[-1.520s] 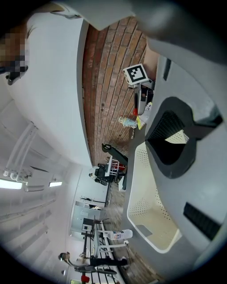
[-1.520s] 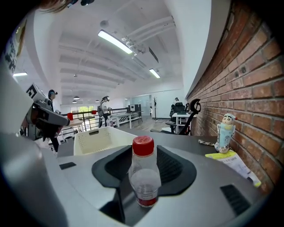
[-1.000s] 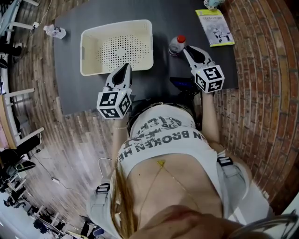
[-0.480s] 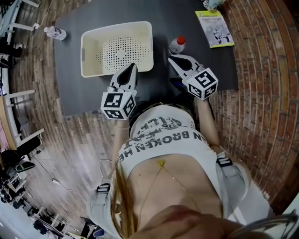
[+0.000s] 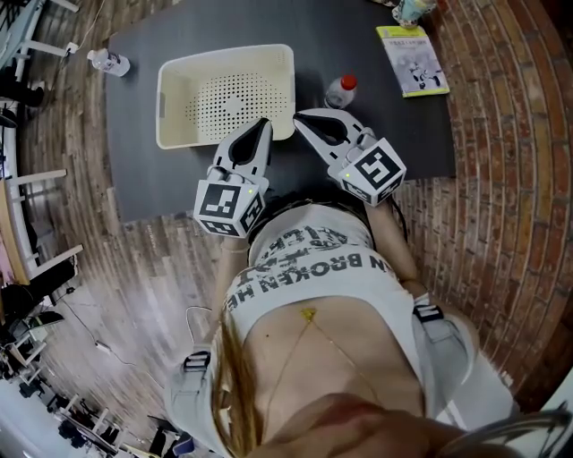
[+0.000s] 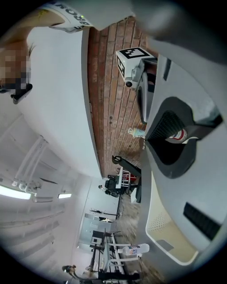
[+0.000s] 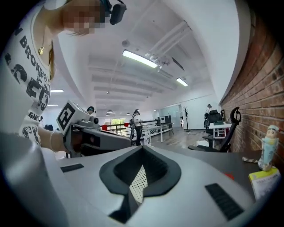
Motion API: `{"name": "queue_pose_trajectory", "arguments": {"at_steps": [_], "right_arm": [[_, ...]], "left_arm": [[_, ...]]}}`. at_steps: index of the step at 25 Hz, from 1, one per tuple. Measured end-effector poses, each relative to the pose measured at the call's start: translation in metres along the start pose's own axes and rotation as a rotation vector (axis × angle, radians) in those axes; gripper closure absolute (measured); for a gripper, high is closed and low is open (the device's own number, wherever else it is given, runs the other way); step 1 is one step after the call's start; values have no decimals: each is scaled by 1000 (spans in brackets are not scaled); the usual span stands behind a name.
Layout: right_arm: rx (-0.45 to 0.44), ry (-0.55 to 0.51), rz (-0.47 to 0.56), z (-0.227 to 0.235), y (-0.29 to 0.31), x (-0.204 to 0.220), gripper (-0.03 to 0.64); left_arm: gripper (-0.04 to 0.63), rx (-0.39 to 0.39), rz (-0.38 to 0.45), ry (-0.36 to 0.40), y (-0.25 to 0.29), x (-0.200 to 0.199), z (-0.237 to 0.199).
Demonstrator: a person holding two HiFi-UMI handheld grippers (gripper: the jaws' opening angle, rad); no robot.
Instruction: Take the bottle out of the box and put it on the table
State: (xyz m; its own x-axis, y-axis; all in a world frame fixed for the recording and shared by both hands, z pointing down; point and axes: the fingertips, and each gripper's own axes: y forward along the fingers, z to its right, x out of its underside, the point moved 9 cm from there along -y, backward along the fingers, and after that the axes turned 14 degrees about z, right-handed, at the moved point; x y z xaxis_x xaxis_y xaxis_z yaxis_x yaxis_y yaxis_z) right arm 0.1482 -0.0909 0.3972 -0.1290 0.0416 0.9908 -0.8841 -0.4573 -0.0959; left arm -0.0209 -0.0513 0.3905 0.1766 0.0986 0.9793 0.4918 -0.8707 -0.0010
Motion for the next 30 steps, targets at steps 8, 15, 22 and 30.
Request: {"name": "queue_pose_trajectory", "arguments": {"at_steps": [8,15,22,30], "right_arm": [[-22,-31,53,-10,9,-29,609],[-23,-28,50,-10,9,-32,609],[-29,-34,28,-10,9,-30,609],[-45,-34,23,-13,12,-32,609]], "left_arm": [[595,41,67,59,-3,-30,12],[595,57,77,73,-3,-33,17],[595,53,69,81,-4,-32,16],[595,52,60,84,-4,-29,16]]}}
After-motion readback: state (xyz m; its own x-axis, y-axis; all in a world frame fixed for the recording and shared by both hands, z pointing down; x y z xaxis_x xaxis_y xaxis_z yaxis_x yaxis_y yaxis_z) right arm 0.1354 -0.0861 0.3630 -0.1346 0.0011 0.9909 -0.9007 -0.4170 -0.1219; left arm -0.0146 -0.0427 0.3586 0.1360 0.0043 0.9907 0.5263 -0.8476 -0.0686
